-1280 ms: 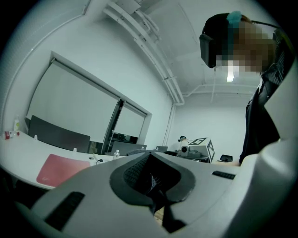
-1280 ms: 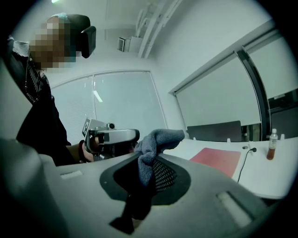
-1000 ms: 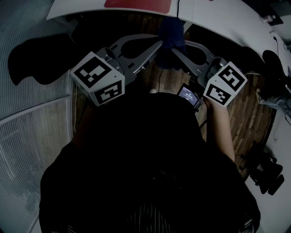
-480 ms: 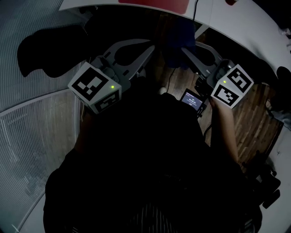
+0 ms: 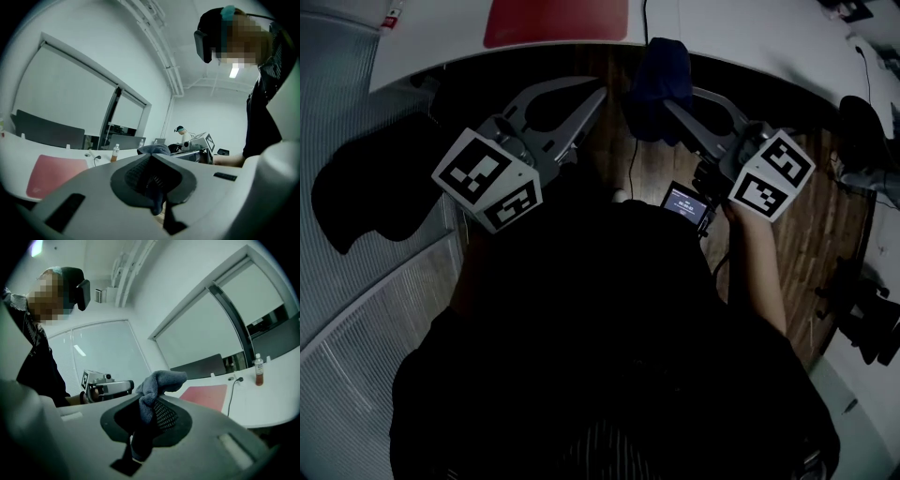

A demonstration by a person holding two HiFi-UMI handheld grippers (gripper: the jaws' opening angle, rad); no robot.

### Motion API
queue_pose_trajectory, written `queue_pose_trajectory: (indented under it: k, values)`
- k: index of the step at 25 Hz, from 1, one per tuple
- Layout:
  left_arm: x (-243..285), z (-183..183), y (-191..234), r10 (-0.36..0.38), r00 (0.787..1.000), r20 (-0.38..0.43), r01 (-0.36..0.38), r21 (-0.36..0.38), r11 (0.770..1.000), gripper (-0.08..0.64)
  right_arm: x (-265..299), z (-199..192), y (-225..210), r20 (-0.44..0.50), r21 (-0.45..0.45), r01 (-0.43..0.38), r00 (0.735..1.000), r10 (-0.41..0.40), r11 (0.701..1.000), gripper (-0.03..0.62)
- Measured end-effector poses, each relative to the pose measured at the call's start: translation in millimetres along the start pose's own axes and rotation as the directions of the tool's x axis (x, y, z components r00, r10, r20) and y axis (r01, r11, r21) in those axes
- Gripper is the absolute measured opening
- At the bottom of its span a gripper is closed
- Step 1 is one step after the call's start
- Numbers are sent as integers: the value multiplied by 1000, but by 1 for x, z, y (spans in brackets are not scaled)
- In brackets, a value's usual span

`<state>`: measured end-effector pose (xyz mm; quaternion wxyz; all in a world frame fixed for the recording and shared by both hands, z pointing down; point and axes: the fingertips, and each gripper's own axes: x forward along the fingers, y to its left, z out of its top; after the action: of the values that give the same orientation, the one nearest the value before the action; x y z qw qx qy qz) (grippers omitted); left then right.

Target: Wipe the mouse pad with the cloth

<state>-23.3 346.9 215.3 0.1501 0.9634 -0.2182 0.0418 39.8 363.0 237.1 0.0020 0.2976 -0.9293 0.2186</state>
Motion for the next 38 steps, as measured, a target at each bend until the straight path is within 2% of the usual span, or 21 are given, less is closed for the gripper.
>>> queue_pose_trajectory:
  k: [4,8,12,19,24,28,31,35,38]
  values:
    - [24,30,18,-115,993,-23,116,19,993,6,3,33,-22,6,-13,127,992,-127,992,43]
    - [50,44,51,-220,975,-42,221,19,975,6,22,53,-54,16,13,214,977,-214,977,43]
    - [71,42,102,-260,964,-63,261,15,965,6,53,66,-88,18,13,263,965,-263,965,43]
    - [72,56,152,-285,957,-52,285,2,958,6,99,88,-110,30,28,258,966,-259,966,43]
    - [63,57,204,-269,961,-60,269,-17,963,6,146,94,-128,-8,28,231,973,-231,972,43]
    - [51,44,239,-256,965,-61,253,-43,966,6,186,93,-131,-46,17,188,981,-187,982,43]
    - [47,41,263,-221,975,-31,218,-80,973,6,204,95,-133,-65,1,179,982,-179,984,43]
    - [43,37,276,-214,977,1,213,-101,972,6,221,97,-139,-78,20,156,985,-154,987,43]
    - [48,30,271,-219,975,-41,214,-91,972,6,225,109,-139,-81,-14,127,988,-128,992,43]
